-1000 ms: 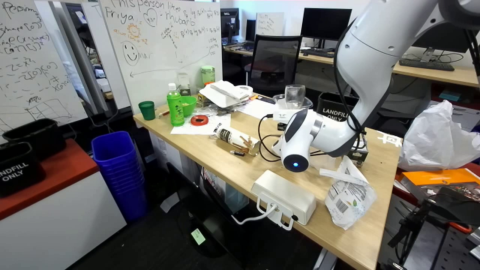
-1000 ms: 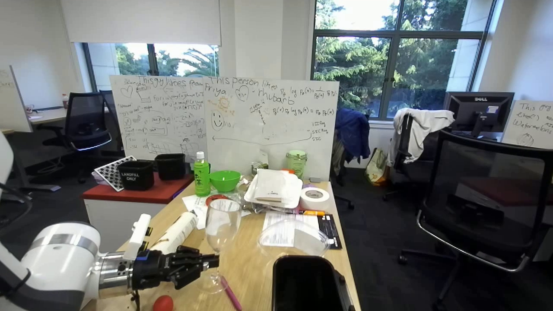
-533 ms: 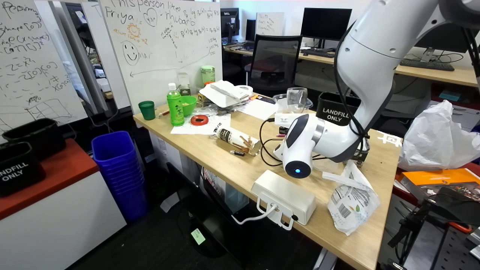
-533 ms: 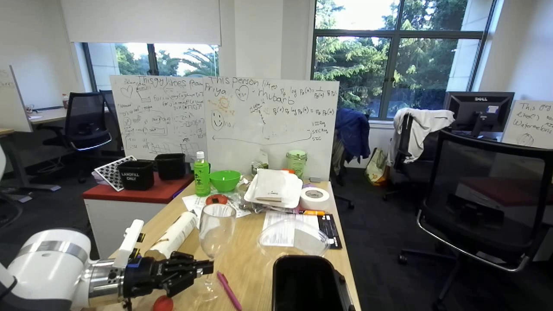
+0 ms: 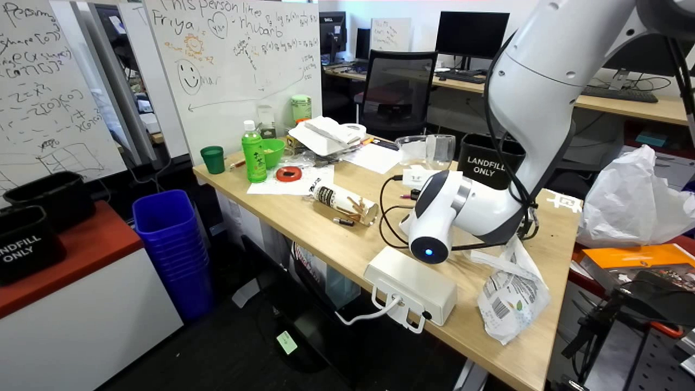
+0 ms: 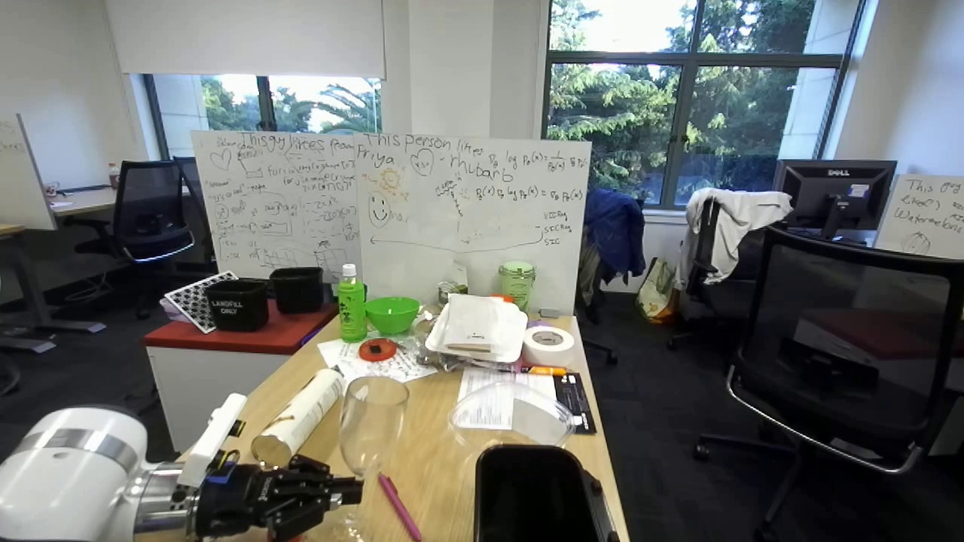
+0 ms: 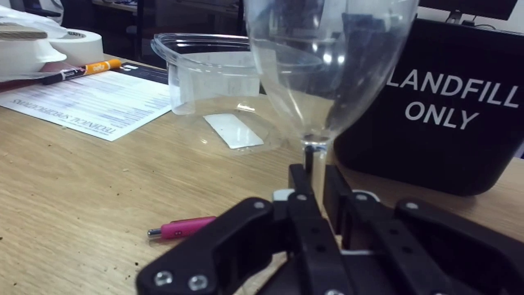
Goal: Pour the contents of the wine glass into the black bin
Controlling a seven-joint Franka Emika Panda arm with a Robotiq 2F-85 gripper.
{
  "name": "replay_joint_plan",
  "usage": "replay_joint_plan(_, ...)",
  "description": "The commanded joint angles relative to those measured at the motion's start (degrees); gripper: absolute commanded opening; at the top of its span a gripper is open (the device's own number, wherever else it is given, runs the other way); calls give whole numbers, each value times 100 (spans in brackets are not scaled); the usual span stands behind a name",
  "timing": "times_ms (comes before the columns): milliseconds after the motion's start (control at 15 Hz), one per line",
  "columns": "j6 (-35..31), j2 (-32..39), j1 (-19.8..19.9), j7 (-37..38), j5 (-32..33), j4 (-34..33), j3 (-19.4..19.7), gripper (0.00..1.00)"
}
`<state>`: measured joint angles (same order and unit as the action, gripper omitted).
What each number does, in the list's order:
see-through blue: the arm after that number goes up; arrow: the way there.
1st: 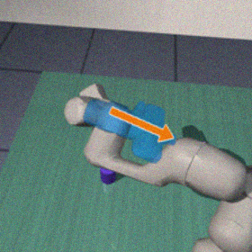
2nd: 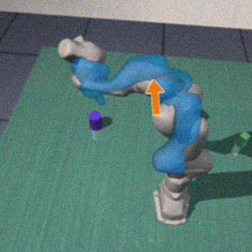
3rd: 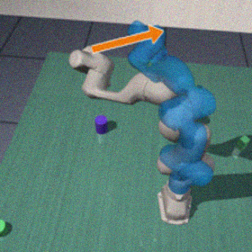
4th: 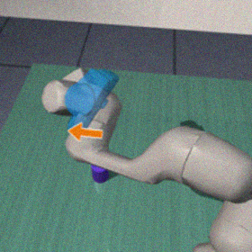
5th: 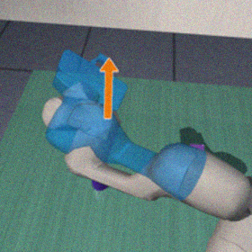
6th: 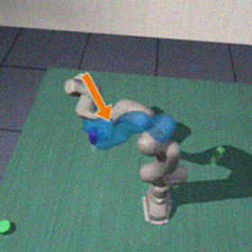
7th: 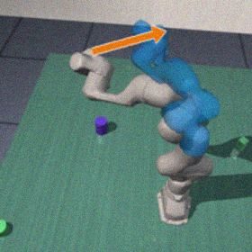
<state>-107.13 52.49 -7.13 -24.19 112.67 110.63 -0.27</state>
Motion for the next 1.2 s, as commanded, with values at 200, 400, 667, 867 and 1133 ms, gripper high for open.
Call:
replay_joint_plan(200,120,-19,38,-86,-218,18,-75,4)
replay_joint_plan(400,146,36,25,-139,-264,-38,-78,4)
replay_joint_plan(667,205,134,-14,-378,-449,-87,-129,4)
replay_joint_plan(867,453,251,-79,-472,-699,-162,-183,4)
replay_joint_plan(1133,741,375,-107,-482,-974,-274,-282,4)
